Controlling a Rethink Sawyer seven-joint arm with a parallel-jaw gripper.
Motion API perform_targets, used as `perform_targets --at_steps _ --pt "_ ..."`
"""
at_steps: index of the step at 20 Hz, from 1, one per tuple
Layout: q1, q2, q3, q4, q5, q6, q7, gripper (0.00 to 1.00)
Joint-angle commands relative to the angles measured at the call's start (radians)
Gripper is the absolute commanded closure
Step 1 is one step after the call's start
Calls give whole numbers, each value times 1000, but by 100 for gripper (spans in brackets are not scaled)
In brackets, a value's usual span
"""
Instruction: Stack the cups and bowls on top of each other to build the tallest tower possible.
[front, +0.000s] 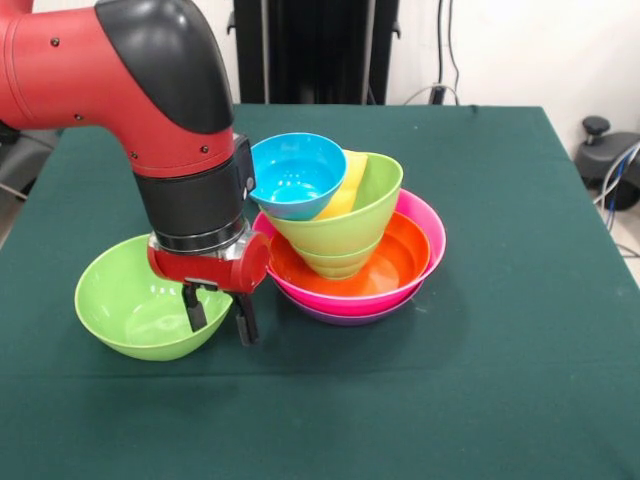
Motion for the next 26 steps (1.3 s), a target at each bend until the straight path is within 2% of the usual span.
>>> perform_targets --at_steps 1,26 --pt "13 -4 -42 -31 -75 14 -224 0" --pt "14 -42 -47 6 -85 0 -202 0"
